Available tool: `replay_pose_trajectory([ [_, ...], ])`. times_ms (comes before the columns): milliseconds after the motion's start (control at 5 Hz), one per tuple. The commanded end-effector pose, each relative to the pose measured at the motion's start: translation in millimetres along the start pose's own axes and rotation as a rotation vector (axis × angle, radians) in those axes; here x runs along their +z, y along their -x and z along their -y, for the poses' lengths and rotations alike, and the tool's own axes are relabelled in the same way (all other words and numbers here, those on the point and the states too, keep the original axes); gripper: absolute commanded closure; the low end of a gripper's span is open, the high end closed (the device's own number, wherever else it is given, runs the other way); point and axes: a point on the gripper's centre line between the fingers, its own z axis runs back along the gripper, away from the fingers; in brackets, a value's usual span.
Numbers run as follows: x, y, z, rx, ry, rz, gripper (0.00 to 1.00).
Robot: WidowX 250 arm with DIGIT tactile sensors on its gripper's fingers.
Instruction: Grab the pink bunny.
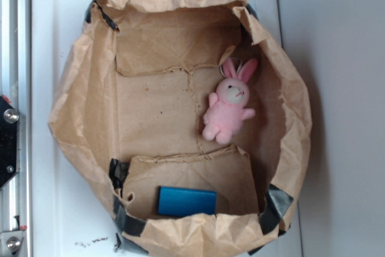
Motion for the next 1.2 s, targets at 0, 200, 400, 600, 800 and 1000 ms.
replay_pose_trajectory([
  [0,0,0,0,0.000,0.000,0.000,0.00],
  [200,-1,-51,-16,0.045,-0.018,0.026,0.00],
  [400,-5,-93,-36,0.070,-0.040,0.061,0.00],
  [600,-12,-121,-59,0.048,-0.077,0.114,0.00],
  [800,-40,-149,-76,-0.042,-0.122,0.256,0.00],
  [1000,-73,-167,-78,-0.033,-0.136,0.299,0.00],
])
